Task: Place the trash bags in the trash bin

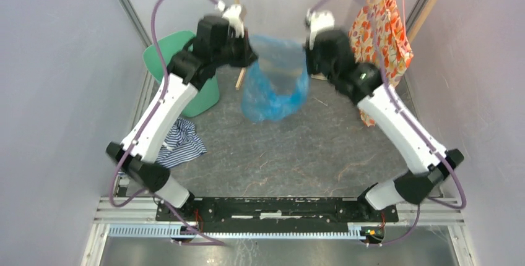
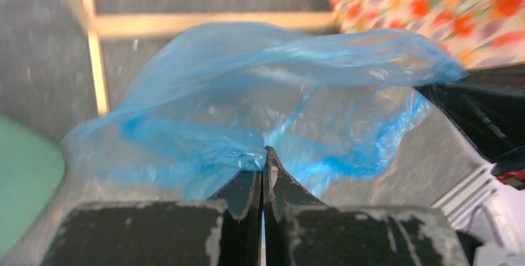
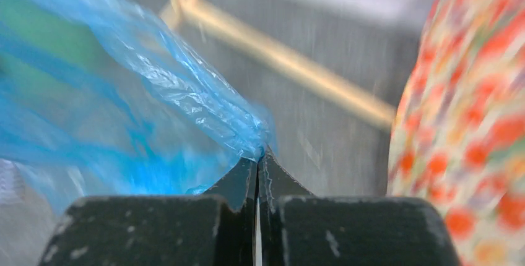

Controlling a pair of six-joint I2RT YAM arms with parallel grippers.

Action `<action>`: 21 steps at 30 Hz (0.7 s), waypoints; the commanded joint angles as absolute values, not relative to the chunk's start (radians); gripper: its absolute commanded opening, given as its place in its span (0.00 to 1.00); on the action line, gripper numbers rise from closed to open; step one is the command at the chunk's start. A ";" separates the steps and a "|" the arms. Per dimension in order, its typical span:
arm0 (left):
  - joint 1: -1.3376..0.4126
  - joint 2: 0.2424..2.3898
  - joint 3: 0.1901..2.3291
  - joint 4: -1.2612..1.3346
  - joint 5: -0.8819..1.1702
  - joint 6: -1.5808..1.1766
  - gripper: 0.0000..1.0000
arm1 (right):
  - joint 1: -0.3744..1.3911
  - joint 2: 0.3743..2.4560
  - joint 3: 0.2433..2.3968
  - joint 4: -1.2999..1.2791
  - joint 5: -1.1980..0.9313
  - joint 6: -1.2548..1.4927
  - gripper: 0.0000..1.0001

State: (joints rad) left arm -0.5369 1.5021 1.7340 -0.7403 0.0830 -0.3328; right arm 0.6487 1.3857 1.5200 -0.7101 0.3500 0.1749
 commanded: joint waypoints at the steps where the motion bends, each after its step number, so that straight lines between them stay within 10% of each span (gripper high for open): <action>1: -0.551 1.619 2.182 -0.689 0.140 -0.257 0.02 | 0.635 1.457 2.123 -0.635 0.309 0.040 0.00; 8: -0.578 1.430 2.034 -0.383 0.129 -0.222 0.02 | 0.636 1.051 1.532 -0.032 0.116 0.038 0.00; 21: -0.738 1.343 1.179 -0.433 -0.176 -0.299 0.02 | 0.643 0.993 0.615 -0.135 0.135 0.315 0.00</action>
